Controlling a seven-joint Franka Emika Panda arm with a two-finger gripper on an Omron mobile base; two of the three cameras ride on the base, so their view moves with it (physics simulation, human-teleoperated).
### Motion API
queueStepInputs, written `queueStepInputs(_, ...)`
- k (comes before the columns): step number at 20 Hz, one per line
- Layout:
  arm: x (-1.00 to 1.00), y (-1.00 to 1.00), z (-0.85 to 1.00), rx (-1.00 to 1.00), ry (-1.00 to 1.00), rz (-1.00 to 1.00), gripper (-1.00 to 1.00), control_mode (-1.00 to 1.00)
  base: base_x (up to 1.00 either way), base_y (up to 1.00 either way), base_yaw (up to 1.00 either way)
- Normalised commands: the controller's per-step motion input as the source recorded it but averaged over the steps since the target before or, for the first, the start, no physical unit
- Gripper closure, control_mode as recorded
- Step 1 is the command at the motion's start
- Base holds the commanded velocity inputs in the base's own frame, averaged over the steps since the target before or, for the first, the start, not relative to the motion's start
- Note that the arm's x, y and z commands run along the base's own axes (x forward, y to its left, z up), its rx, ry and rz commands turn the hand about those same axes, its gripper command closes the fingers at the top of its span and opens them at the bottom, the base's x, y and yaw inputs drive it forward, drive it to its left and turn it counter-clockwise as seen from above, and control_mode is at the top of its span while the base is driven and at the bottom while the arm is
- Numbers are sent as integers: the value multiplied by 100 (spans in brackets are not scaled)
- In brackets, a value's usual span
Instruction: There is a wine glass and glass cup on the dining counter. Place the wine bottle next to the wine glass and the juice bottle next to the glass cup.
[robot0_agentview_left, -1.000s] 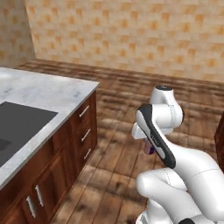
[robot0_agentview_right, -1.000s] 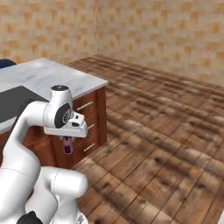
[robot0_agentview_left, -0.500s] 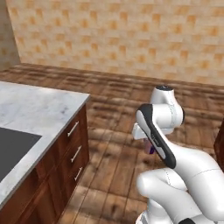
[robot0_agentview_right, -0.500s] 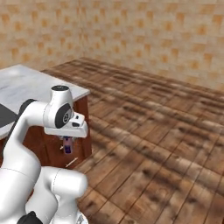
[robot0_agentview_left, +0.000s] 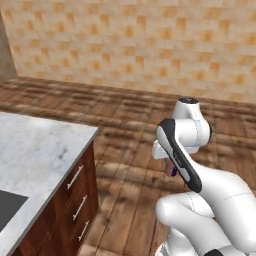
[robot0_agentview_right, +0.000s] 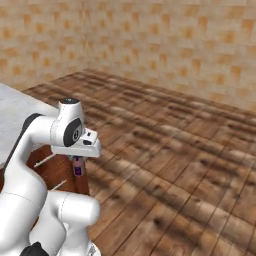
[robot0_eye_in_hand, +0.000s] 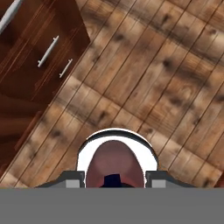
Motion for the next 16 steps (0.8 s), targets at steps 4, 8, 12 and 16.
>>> queueStepInputs(4, 0, 0, 0, 0, 0, 0, 100, 100, 94, -2, 0)
queueStepInputs(8, 0, 0, 0, 0, 0, 0, 100, 100, 94, -8, 0)
queueStepInputs(12, 0, 0, 0, 0, 0, 0, 100, 100, 94, -12, 1)
queueStepInputs(16, 0, 0, 0, 0, 0, 0, 100, 100, 94, -12, 1)
